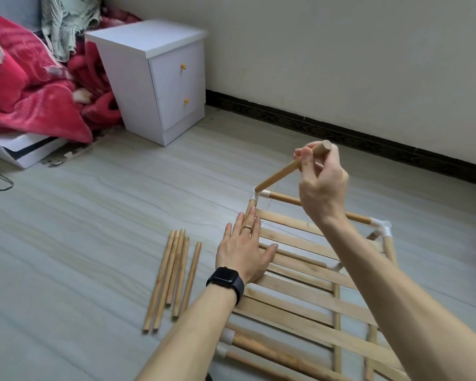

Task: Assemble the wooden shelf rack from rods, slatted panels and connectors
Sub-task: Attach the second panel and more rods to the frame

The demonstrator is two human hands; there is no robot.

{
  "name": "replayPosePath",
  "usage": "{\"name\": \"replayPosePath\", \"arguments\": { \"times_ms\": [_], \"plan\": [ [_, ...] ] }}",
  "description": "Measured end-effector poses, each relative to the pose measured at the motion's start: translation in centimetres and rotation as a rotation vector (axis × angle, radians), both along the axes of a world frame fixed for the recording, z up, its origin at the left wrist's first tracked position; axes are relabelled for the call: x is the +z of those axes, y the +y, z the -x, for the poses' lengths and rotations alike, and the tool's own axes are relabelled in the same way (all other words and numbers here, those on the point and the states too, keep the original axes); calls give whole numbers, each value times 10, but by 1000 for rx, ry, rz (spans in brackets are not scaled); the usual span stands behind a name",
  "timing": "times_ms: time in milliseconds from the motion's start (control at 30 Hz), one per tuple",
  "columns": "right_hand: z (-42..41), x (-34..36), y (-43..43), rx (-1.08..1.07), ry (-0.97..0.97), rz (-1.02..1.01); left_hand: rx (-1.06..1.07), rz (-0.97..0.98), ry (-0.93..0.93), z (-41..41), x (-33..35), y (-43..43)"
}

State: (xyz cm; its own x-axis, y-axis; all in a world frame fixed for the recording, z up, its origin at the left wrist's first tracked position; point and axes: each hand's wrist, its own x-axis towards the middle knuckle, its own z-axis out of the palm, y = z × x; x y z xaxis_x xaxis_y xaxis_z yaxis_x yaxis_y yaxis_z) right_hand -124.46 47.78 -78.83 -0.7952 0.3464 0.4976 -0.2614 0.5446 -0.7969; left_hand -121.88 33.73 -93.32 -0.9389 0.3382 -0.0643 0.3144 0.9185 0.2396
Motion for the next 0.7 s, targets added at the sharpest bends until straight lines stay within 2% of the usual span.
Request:
{"name": "replayPosePath", "arguments": {
  "times_ms": [167,267,467,633,700],
  "plan": [
    [28,21,-20,132,-50,-228,-16,16,12,-1,0,-1],
    [57,35,-32,176,-130,-279,-19,12,7,-3,2,-1],
    [102,37,-34,67,-181,-177,-12,10,-25,-4,3,-2],
    [102,10,-44,124,-16,-95,3,-19,-30,-2,2,-1],
    [94,-5,-64,132,17,20,6,-54,-28,-3,2,0]
  ]
}}
